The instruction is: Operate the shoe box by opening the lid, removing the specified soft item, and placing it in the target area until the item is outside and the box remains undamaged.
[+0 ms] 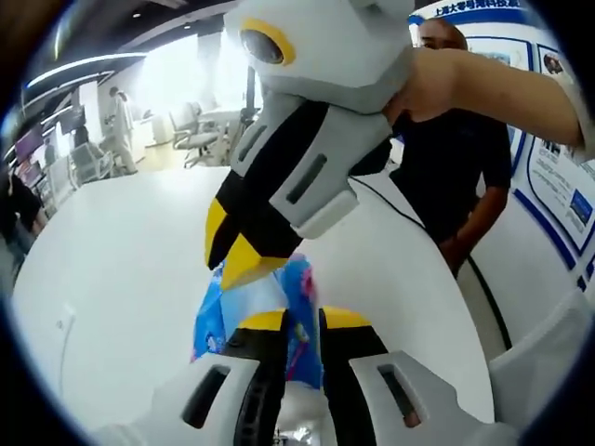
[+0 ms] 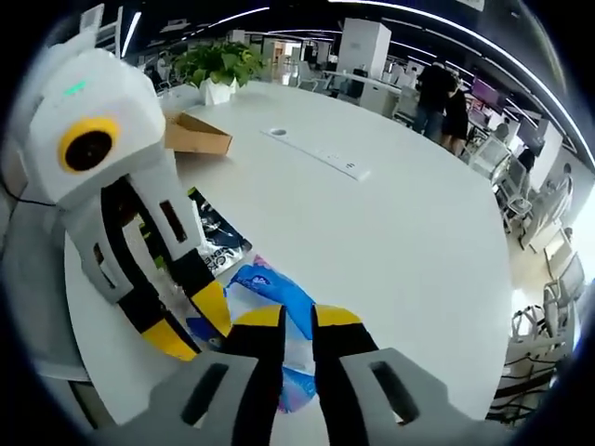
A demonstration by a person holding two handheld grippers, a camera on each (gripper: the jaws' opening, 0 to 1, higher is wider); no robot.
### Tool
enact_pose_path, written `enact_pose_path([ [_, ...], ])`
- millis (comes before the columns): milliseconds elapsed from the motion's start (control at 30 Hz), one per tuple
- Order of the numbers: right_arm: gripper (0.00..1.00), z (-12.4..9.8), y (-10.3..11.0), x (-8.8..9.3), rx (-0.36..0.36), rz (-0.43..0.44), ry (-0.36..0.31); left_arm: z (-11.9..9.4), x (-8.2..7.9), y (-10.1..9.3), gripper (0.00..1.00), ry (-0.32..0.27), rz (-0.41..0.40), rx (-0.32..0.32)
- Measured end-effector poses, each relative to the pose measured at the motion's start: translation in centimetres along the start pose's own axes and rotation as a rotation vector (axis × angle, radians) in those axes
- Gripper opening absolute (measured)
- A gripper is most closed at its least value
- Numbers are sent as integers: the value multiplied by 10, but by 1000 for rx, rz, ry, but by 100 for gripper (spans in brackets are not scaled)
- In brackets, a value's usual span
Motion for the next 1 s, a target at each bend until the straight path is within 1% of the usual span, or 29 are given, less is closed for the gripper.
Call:
enact_pose_path([
  [67,14,-5,2,-2,6,5,-10,-6,-2,-1,11,14,3,-4],
  [133,17,-10,3,-5,19,33,-23,-15,-5,-2,12,16,-9,-4],
  [267,18,-21,10,-14,32,43,-42,-31,-8,-1,16,28,-18,-25],
  [333,20,-25,15,-18,33,51,-46,-41,-10,-2,18,28,-36,-49],
  [367,22,-27,18,-20,32,54,-45,-45,-11,-3,18,18,-62,-74],
  [467,26,-31,27,-25,33,55,-38,-56,-14,-7,21,10,-89,-99],
  [567,28,-35,37,-31,34,56,-39,-68,-16,-14,25,7,-105,-112],
  [600,28,-37,41,-32,36,54,-39,-74,-17,-18,27,-5,-140,-114],
  [667,29,-40,47,-35,41,57,-44,-82,-19,-23,30,-24,-164,-113],
  [833,35,-45,61,-41,51,60,-53,-108,-19,-30,35,-37,-165,-147],
  [1000,42,-48,80,-47,29,47,-53,-139,-13,-32,39,-57,-177,-200],
])
Point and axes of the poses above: the point that each gripper's makers call its tool centre point, and the gripper's own axes: z roughly forward along the fingers, y roughly to its left, x roughly out of its underside, the point moved 5 cm from there along -z, roughly backward along the fingers, and after that the axes turned 14 degrees about -y, right-handed, at the moved point
